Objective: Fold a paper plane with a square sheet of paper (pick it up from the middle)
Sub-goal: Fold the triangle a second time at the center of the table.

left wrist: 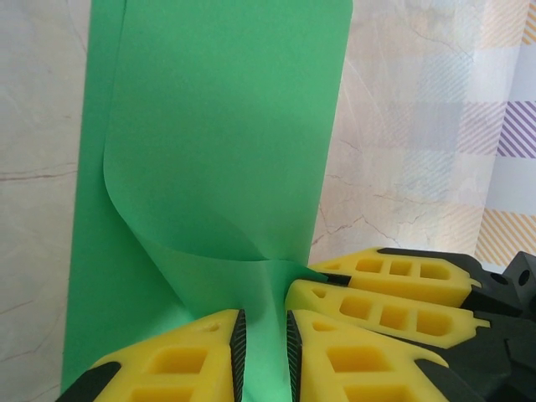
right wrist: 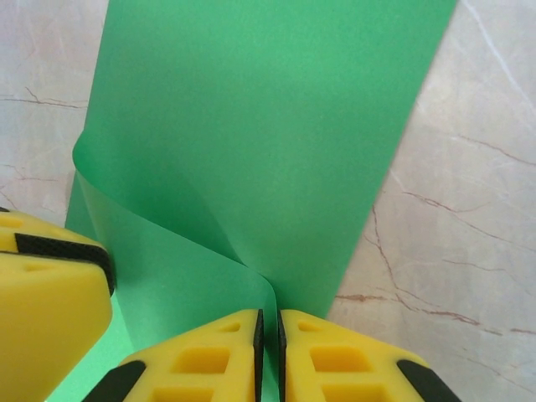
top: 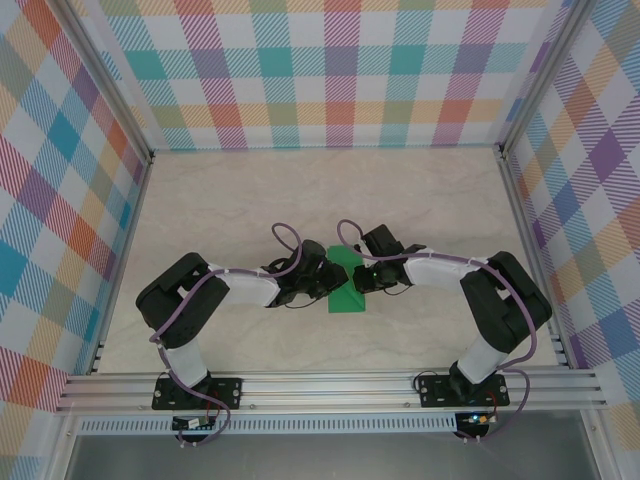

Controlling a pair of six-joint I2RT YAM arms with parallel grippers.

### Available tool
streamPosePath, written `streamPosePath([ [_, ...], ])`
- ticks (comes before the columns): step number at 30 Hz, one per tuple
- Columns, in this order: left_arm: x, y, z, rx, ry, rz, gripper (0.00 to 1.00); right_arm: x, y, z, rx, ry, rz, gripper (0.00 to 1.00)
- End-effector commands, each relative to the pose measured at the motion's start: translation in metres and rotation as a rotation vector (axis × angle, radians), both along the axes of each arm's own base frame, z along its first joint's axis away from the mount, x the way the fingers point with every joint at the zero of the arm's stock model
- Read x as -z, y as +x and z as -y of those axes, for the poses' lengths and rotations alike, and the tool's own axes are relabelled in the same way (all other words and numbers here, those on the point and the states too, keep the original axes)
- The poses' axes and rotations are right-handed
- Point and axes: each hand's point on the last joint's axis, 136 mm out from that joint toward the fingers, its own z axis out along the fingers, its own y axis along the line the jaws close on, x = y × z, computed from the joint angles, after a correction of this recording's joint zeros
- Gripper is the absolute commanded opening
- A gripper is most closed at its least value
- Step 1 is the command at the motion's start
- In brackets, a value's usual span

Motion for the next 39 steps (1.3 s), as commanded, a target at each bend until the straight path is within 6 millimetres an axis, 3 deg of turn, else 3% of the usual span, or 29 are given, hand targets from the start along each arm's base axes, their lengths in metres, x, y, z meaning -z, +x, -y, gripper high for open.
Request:
streamPosePath([
  [1, -0.005, -0.005, 0.001, -0.007, -0.002, 0.011, 0.23, -0.015, 0.008, -0.005, -0.023, 0.017, 0.036, 0.15],
  [14, -0.01, -0.006, -0.004, -0.015, 0.012, 0.022, 0.23, -0.005, 0.006, -0.004, -0.022, 0.003, 0.012, 0.13],
  [33, -0.007, -0.006, -0.001, -0.008, 0.012, 0.015, 0.23, -0.027, 0.003, -0.008, -0.03, 0.102, 0.033, 0.06],
  [39, -0.009, -0.006, -0.001, -0.006, 0.008, 0.019, 0.24, -0.021, 0.007, -0.004, -0.026, 0.072, 0.027, 0.06],
])
